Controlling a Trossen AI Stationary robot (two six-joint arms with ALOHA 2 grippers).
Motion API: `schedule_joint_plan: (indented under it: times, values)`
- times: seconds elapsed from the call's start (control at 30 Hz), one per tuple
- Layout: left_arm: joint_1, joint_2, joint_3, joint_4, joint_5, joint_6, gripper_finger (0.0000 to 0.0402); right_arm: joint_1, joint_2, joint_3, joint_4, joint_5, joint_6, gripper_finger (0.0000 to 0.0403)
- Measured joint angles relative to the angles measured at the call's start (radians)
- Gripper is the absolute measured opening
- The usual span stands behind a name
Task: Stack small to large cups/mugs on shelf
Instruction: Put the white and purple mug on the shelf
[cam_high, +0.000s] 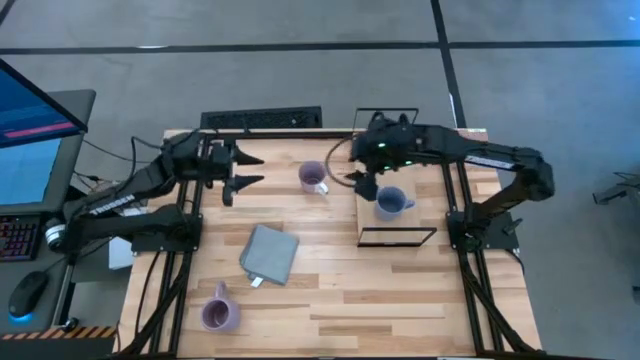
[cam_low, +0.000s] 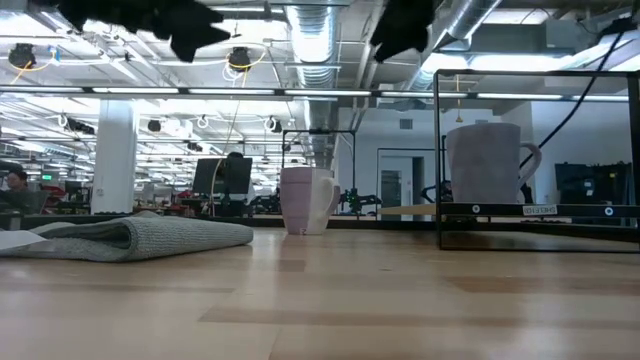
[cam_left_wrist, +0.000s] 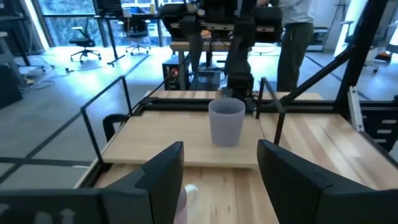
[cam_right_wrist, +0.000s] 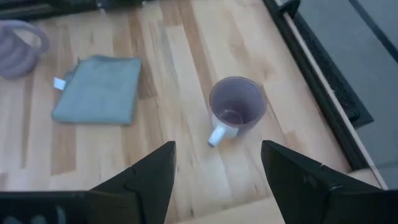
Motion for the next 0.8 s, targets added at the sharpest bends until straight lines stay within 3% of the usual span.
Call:
schedule_joint_plan:
  times: [0.3,0.5,0.8]
  values:
    - [0.0,-0.083,-0.182,0.111,-0.034,-0.016,0.0196,0.0,0.213,0.0,0.074,-0.023,-0.021,0.026]
    - [0.0,-0.083,-0.195,0.09,-0.035,0.02,0.0196,-0.008,0.304,0.0,0.089,-0.028,0.062,0.026]
    - [0.0,-0.082,-0.195,0.057,-0.035,0.054,0.0196,-0.012,0.334,0.001,0.134,-0.027,0.106,0.026]
